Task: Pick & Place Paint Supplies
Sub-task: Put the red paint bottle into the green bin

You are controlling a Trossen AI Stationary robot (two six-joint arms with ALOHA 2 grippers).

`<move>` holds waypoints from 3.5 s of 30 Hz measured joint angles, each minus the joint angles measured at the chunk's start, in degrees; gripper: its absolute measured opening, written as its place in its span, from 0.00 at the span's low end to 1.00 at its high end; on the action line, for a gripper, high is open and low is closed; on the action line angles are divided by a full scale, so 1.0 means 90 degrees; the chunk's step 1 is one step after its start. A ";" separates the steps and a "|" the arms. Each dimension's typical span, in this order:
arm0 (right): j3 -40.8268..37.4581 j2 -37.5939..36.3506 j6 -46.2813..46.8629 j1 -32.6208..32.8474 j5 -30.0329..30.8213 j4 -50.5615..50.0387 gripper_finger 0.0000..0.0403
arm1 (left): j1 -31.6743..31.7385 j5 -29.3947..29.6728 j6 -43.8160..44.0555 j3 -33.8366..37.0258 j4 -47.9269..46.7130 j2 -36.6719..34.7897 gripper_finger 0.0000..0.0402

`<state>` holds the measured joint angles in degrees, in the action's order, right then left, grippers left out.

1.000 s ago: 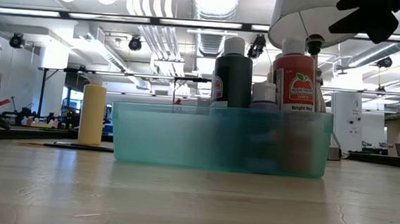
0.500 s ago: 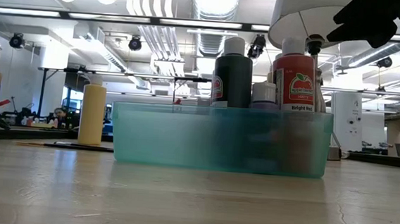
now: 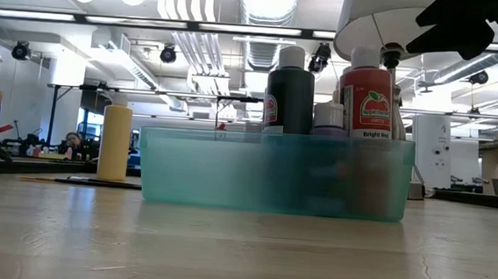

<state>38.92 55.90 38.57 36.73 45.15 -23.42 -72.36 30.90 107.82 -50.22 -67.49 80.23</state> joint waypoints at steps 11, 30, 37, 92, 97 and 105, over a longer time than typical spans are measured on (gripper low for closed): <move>0.0002 0.0000 -0.0034 -0.0002 0.0150 -0.0005 0.73 | 0.0034 0.0035 -0.0366 0.0000 0.0004 -0.0138 0.31; 0.0002 0.0000 -0.0164 -0.0001 0.0180 -0.0005 0.56 | 0.0083 0.0242 -0.1055 -0.0327 -0.0805 -0.0972 0.29; 0.0002 0.0000 -0.0262 0.0000 0.0177 0.0107 0.55 | 0.0312 0.0854 -0.1931 -0.0818 -0.1290 -0.1966 0.29; 0.0202 0.0380 -0.3852 -0.0279 0.0151 0.2635 0.82 | 0.5039 0.0748 -0.9951 -0.4388 -0.0435 -0.1249 0.29; 0.0202 0.0381 -0.3807 -0.0279 0.0151 0.2636 0.86 | 0.5039 0.0742 -0.9935 -0.4386 -0.0508 -0.1249 0.29; 0.0202 0.0381 -0.3807 -0.0279 0.0151 0.2635 0.90 | 0.5039 0.0735 -0.9616 -0.4381 -0.1002 -0.1249 0.30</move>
<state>40.73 59.33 4.31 34.22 46.51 0.30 -27.00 37.52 21.28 -89.65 -76.51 68.99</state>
